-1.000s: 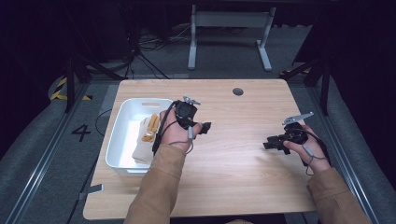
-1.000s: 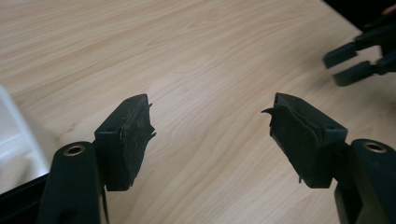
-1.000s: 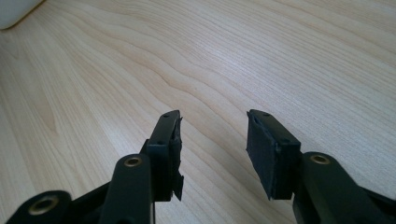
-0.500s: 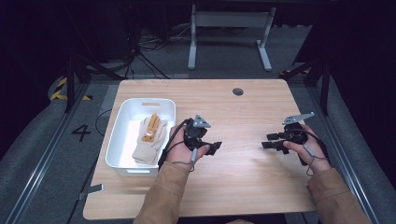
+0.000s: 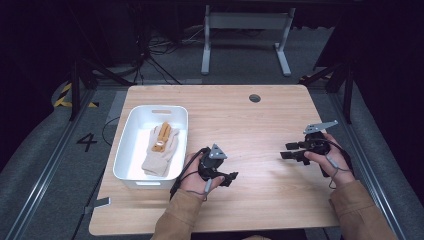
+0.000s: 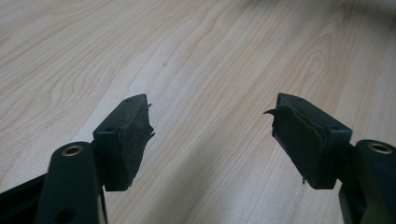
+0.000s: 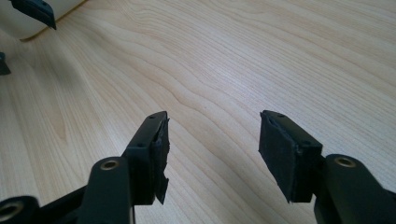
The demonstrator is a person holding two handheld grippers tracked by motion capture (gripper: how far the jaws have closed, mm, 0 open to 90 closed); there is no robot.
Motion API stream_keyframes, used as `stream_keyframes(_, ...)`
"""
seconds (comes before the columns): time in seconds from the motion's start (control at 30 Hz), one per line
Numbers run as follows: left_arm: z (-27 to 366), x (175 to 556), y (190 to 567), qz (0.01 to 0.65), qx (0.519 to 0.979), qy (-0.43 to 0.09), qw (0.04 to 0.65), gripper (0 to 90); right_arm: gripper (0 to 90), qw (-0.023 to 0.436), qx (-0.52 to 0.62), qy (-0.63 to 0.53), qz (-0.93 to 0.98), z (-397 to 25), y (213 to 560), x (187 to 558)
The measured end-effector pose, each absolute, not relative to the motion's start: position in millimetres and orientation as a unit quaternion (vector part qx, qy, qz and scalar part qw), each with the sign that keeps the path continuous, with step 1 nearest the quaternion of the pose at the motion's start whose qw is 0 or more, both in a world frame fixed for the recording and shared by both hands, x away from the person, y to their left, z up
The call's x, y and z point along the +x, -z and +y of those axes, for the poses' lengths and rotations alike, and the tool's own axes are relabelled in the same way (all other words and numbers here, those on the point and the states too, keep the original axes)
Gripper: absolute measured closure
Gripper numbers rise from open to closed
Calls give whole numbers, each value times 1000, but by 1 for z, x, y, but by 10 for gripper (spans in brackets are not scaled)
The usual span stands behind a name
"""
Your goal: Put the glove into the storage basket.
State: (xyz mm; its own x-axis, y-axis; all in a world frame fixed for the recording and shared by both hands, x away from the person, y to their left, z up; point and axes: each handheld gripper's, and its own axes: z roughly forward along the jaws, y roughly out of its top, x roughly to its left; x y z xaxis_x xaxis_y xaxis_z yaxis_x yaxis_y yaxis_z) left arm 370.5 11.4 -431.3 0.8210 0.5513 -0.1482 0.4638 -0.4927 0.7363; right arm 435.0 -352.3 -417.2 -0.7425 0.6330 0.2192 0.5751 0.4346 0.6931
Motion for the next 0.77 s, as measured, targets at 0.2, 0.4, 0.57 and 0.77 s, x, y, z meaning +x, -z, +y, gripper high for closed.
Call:
stream_keyframes(0.2, 3, 366, 440, 278, 878, -46, 386, 281, 438, 34, 356, -391, 848, -352, 420, 436)
stream_keyframes(0.4, 0, 362, 449, 261, 892, -32, 368, 276, 444, 33, 355, -385, 851, -351, 423, 437)
stream_keyframes(0.57, -3, 359, 454, 241, 905, -23, 351, 275, 446, 32, 356, -382, 853, -351, 424, 437)
stream_keyframes(0.77, -2, 360, 455, 239, 905, -19, 351, 268, 446, 32, 355, -381, 853, -350, 425, 437)
